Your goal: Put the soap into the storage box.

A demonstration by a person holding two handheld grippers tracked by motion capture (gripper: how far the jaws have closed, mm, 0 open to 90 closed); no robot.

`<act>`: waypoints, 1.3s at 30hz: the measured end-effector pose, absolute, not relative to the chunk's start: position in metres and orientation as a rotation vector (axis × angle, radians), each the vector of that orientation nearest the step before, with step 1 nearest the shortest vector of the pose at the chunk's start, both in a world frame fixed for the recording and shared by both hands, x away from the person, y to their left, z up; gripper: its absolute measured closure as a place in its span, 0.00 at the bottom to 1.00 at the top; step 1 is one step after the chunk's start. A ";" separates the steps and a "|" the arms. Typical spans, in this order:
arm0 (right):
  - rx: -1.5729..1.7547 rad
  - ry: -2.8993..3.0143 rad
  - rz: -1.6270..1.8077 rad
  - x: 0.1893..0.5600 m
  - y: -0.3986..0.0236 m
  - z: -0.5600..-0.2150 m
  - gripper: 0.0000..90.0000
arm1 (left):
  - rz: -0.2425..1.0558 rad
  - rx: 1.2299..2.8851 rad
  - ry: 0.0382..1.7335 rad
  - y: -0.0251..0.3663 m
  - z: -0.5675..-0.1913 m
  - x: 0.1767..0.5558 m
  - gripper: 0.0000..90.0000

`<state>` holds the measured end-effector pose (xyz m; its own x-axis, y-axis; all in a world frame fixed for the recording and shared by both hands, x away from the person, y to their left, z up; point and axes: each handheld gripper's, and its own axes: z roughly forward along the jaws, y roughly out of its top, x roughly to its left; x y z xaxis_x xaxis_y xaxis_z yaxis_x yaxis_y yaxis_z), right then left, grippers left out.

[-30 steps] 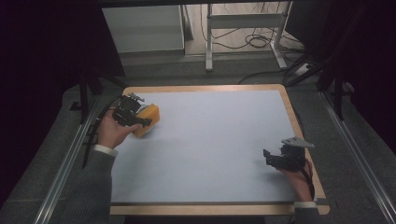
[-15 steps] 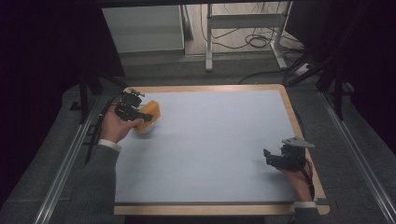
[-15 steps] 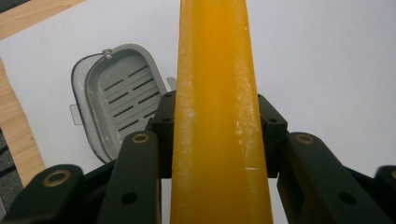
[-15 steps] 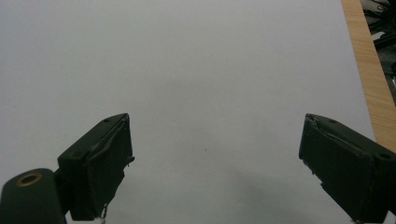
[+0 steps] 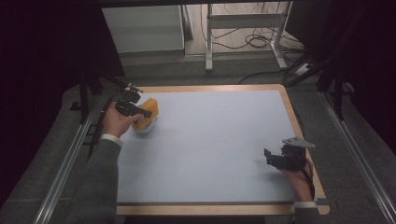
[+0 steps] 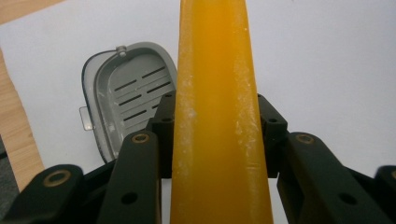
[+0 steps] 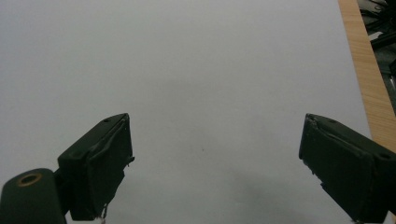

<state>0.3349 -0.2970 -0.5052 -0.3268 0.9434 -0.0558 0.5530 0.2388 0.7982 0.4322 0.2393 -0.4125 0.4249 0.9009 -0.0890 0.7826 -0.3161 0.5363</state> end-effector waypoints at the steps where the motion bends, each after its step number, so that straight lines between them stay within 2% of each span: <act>1: 1.364 1.973 0.936 0.335 -0.297 -0.505 0.11 | 0.312 2.178 1.425 0.240 -0.413 0.433 0.68; 13: 1.373 1.964 0.940 0.335 -0.300 -0.505 0.11 | 0.277 2.139 1.477 0.248 -0.420 0.448 0.68; 39: 1.376 1.969 0.922 0.336 -0.299 -0.507 0.11 | 0.307 2.002 1.635 0.264 -0.439 0.471 0.68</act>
<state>0.3356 -0.2992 -0.5072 -0.3158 0.9470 -0.0587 0.5614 0.2364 0.7931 0.4707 0.2641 -0.4395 0.2409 0.9582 -0.1541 0.8373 -0.1249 0.5322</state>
